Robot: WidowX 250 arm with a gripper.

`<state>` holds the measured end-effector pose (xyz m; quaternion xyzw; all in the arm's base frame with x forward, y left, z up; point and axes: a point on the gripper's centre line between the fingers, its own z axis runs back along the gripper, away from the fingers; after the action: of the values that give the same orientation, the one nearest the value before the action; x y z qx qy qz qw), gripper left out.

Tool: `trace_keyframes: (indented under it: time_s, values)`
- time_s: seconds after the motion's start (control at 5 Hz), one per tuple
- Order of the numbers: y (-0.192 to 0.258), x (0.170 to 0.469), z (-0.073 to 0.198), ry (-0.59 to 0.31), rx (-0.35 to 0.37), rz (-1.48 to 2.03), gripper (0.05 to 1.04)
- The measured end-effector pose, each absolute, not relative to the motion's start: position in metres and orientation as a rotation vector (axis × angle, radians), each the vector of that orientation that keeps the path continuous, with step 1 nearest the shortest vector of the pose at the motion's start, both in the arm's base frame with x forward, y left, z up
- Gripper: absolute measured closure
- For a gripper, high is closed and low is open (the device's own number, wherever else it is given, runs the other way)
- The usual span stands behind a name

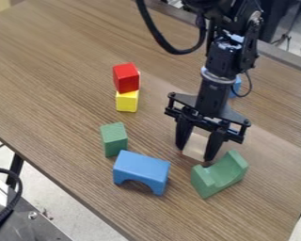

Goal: Put the white cube on top of the red cube

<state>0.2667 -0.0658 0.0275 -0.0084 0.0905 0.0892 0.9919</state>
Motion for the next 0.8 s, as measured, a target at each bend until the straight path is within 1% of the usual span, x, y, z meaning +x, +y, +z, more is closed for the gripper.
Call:
trace_keyframes:
  time_s: [0.2, 0.4, 0.6, 0.8]
  values:
    - [-0.066, 0.263, 0.034, 0.173, -0.030, 0.181, 0.542]
    - [-0.059, 0.276, 0.066, 0.059, -0.031, 0.235, 0.541]
    - [-0.044, 0.296, 0.109, -0.118, -0.077, 0.301, 0.542]
    - [-0.020, 0.305, 0.121, -0.164, -0.095, 0.386, 0.542]
